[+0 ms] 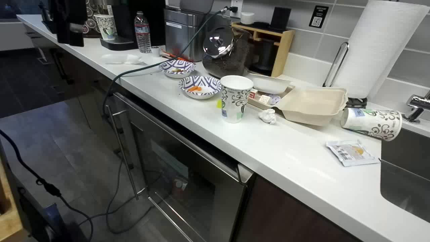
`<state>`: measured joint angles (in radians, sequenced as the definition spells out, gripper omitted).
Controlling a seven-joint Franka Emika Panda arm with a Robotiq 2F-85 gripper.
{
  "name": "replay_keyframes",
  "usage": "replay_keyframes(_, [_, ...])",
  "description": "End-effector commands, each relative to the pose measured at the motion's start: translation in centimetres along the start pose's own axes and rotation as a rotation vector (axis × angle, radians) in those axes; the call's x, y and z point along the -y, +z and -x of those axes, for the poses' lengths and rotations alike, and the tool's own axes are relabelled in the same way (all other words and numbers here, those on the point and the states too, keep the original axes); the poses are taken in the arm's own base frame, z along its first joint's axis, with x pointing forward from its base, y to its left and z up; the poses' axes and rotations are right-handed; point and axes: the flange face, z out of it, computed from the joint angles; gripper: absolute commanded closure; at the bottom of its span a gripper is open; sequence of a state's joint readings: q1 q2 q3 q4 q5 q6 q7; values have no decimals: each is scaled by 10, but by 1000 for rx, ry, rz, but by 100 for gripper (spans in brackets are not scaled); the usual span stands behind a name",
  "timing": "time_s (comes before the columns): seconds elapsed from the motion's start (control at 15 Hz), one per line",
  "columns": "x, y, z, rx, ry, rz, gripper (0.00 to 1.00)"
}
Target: Clean the countertop
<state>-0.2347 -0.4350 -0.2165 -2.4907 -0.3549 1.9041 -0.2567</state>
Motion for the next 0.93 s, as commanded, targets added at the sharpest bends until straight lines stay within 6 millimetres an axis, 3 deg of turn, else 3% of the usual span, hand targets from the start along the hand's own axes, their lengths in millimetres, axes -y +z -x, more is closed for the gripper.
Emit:
replay_keyframes(0.0, [0, -1, 0, 1, 0, 0, 0])
replay_keyframes(0.33, [0, -1, 0, 1, 0, 0, 0])
replay_keyframes(0.4, [10, -6, 2, -20, 41, 2, 0])
replay_keyframes(0.53, [43, -20, 9, -89, 94, -7, 0])
replay_keyframes(0.87, [153, -48, 17, -225, 292, -52, 0])
